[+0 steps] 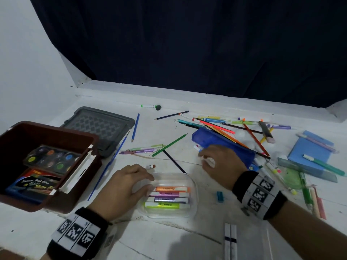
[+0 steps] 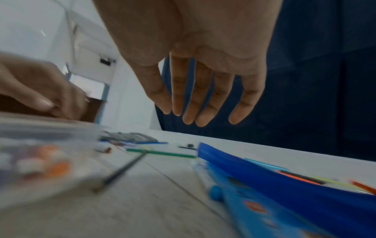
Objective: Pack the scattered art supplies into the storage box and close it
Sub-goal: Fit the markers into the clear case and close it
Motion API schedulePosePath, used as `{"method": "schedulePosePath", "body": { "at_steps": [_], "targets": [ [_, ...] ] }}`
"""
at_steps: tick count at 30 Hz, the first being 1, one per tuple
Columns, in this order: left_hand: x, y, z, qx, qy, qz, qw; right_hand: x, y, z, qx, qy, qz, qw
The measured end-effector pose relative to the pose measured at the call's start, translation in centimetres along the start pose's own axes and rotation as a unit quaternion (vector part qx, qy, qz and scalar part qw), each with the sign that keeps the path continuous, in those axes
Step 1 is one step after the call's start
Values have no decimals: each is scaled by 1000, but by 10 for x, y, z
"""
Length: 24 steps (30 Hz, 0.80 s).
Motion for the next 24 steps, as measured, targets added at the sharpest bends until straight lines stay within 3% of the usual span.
{"method": "schedulePosePath", "body": {
  "at_steps": [4,7,11,17,24],
  "targets": [
    [1,-4,8,3,11,3,1000,-4,67,22,-112,-73,-127,983],
    [1,-5,14,7,13,-8,1000,-7,93,30,-138,-91,-157,974],
    [0,-12,21,23,-1,-26,999,-15,98,31,-120,-118,-155,973],
    [5,-12,33,35,-19,-43,998,2,77,25,-79,-43,-72,993],
    [9,-8,43,45,-24,-56,997,-13,44,-6,-10,-97,-50,994]
  ]
}}
Point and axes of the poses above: each hand's wrist, its own z-axis towards the middle knuckle, its own x-axis out of the back of the hand, y = z × x, the point moved 10 cm from there along z, towards the middle knuckle, and after that the axes turned 2 degrees about -x, right-handed, at the moved point
